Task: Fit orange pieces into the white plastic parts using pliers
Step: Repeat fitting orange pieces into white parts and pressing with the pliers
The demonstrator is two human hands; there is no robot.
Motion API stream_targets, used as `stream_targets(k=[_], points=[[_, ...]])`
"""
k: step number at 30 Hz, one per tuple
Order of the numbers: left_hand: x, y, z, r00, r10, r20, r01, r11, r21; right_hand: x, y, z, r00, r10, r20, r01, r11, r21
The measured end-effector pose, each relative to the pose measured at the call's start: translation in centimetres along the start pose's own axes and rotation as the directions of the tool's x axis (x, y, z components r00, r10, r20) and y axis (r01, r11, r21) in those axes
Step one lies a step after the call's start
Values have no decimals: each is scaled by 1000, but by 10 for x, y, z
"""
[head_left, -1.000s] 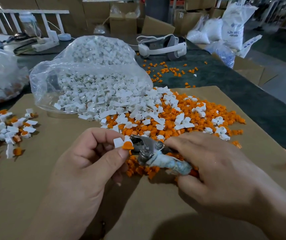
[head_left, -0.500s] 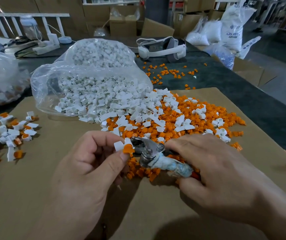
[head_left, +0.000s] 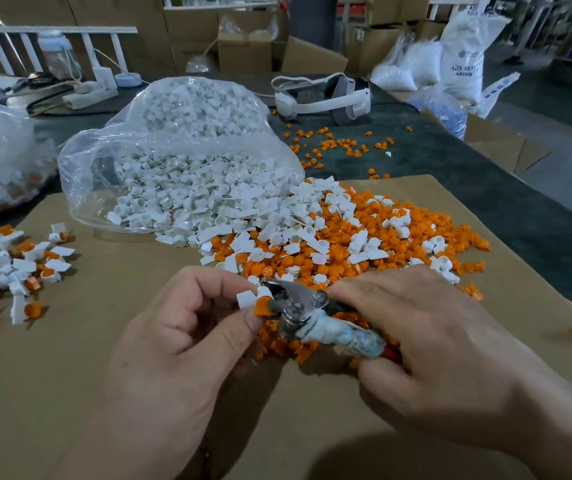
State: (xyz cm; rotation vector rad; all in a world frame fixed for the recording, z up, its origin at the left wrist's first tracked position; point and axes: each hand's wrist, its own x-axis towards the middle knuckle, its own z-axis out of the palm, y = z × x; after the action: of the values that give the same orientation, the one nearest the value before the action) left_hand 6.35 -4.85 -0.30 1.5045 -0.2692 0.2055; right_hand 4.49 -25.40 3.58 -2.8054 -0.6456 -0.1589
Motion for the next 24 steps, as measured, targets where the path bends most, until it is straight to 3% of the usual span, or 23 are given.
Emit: stream_targets(k=[8,14,17,21,24], points=[[0,-9,-11,998,39,41,-41,999,34,1,-1,1,1000,0,0,0,998,-66],[-3,-10,-6,996,69,60,-72,996,50,4,1,4,996,49,80,-35,985,-167],[-3,-11,-7,997,51,65,-53,998,44,3,-3,4,999,46,2,-45,981,-189],[-3,-13,-9,995,57,79,-60,997,42,3,-5,4,996,77,55,-68,988,-139],[-4,-11,-10,992,79,95,-85,994,63,3,-6,4,998,57,-8,-58,983,-172]])
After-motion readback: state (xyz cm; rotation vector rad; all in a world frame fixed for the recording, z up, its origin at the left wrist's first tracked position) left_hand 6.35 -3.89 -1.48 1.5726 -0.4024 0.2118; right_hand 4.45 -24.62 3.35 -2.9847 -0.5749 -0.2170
